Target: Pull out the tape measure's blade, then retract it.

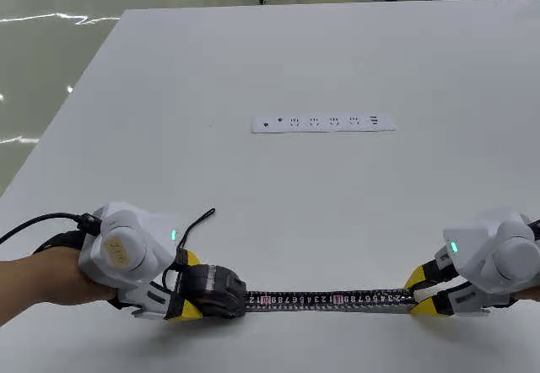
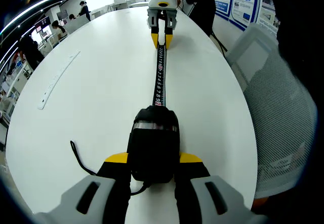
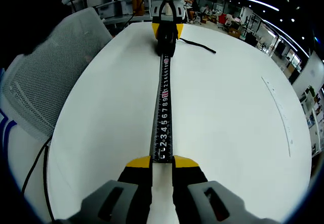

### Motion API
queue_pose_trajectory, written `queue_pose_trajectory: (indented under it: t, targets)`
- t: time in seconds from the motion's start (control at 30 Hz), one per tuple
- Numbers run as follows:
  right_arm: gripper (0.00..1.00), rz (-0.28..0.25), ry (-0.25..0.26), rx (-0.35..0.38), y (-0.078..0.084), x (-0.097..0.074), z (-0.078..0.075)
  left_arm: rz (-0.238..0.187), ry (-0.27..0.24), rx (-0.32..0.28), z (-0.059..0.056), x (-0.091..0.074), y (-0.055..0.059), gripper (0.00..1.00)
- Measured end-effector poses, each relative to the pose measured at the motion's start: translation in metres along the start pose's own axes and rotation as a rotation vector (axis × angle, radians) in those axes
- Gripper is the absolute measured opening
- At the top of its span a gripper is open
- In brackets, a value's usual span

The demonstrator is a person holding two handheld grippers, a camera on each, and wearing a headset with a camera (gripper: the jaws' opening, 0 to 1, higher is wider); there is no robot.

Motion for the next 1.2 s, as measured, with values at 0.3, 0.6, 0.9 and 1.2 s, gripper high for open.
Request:
queue_pose_trajectory:
  t: [0.3, 0.6, 0.9, 1.2]
  targets:
    - [0.16, 0.021, 0.005, -0.027, 0.000, 0.000, 0.001, -0.003, 0.004, -0.001, 0.000, 0.000, 0.000, 0.28]
    - [0.20, 0.021, 0.022, -0.032, -0.001, 0.000, -0.002, -0.010, 0.000, 0.001, 0.001, 0.000, 0.001, 0.29]
    - [0.24, 0.020, 0.050, -0.034, -0.001, -0.001, -0.003, -0.014, -0.021, -0.012, 0.001, -0.003, 0.003, 0.29]
    - [0.31, 0.027, 0.071, -0.021, -0.002, -0.002, -0.003, 0.005, -0.032, -0.018, -0.002, -0.012, 0.010, 0.31]
Point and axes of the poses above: the centre of the closed fingertips' face, and the gripper's own axes: x roughly forward along the fingers, z roughly to its left, y roughly out of its underside, the point moved 8 cm from there along -x, roughly backward along the fingers, and after that the axes turned 12 degrees about x, right-handed, at the moved point
